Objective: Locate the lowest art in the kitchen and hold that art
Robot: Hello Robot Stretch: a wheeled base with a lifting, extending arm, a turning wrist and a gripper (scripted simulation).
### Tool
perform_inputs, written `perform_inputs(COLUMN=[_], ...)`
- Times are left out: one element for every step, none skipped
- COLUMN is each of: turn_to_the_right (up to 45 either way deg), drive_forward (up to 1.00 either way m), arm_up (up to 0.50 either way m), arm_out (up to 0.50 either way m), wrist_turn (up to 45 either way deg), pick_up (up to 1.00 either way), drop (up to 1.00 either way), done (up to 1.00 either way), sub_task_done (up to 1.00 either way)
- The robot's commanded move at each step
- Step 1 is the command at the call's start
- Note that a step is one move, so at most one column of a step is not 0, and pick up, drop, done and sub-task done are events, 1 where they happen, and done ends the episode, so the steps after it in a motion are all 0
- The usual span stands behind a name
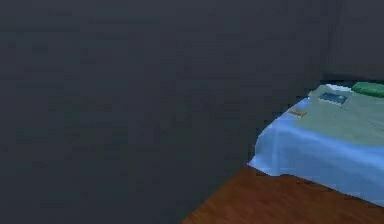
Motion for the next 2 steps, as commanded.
perform_inputs(turn_to_the_right=[-45.0, -45.0], drive_forward=[0.0, 0.0], arm_up=[0.0, 0.0], arm_out=[0.0, 0.0], wrist_turn=[0.0, 0.0], pick_up=[0.0, 0.0], drop=[0.0, 0.0], done=[0.0, 0.0], sub_task_done=[0.0, 0.0])
